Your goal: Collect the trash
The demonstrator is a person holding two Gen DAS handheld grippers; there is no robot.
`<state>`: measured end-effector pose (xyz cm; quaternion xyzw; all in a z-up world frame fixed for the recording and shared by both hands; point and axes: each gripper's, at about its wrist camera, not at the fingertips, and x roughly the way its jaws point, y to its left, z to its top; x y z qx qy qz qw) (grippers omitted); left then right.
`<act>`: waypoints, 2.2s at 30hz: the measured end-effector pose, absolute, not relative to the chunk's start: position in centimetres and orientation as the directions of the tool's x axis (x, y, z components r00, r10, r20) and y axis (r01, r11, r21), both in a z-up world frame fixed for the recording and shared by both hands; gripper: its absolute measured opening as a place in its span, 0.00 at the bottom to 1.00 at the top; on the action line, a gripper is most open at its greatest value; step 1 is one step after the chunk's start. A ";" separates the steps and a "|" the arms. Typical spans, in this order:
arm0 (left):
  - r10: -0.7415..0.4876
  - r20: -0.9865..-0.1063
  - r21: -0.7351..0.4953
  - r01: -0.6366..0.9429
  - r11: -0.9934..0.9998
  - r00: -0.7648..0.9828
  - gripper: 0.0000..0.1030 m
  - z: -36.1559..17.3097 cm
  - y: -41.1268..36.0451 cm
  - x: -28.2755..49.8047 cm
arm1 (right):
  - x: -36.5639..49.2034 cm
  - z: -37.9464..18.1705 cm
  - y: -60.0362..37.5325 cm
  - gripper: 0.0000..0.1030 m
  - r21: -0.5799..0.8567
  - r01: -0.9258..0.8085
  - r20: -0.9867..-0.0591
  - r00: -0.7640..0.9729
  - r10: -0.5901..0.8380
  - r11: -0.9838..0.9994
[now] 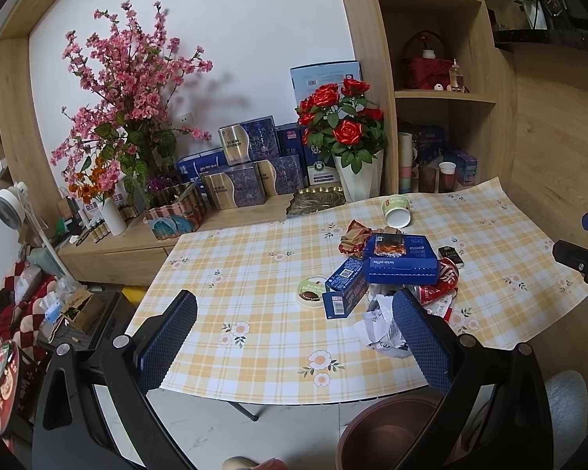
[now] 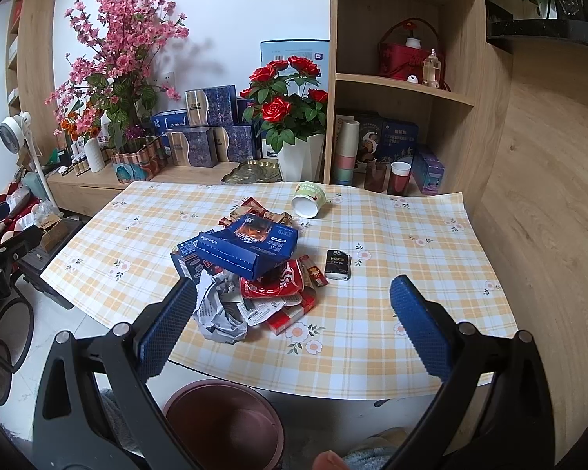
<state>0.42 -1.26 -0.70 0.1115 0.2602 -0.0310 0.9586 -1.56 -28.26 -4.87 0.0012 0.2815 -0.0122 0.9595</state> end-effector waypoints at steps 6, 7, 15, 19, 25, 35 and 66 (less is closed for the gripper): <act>-0.002 -0.507 0.196 0.118 0.973 0.862 0.95 -0.8 -1.5 0.5 | -1.8 -4.4 -28.2 0.95 -0.008 0.025 -0.541 0.840 -0.025 1.000; -0.003 -0.508 0.195 0.118 0.974 0.862 0.95 -0.8 -1.4 0.5 | -1.8 -4.4 -28.3 0.95 -0.008 0.026 -0.542 0.840 -0.026 1.000; -0.001 -0.510 0.194 0.117 0.974 0.860 0.95 -1.0 -2.4 0.6 | -1.9 -4.4 -28.4 0.95 -0.013 0.027 -0.546 0.837 -0.030 1.000; -0.003 -0.509 0.193 0.118 0.974 0.861 0.95 -0.9 -1.9 0.6 | -1.9 -4.6 -28.3 0.95 -0.015 0.028 -0.547 0.837 -0.031 1.000; -0.003 -0.511 0.192 0.117 0.974 0.860 0.95 -1.1 -2.4 0.6 | -1.9 -4.6 -28.3 0.95 -0.016 0.029 -0.548 0.836 -0.033 0.999; -0.005 -0.514 0.187 0.118 0.975 0.858 0.95 -2.7 -2.3 0.5 | -1.9 -4.8 -28.2 0.95 -0.016 0.031 -0.553 0.833 -0.034 0.999; -0.054 -0.555 0.093 0.126 0.988 0.830 0.95 -8.1 2.0 5.8 | 12.1 -13.9 -21.1 0.94 -0.286 -0.230 -0.641 0.768 -0.007 0.930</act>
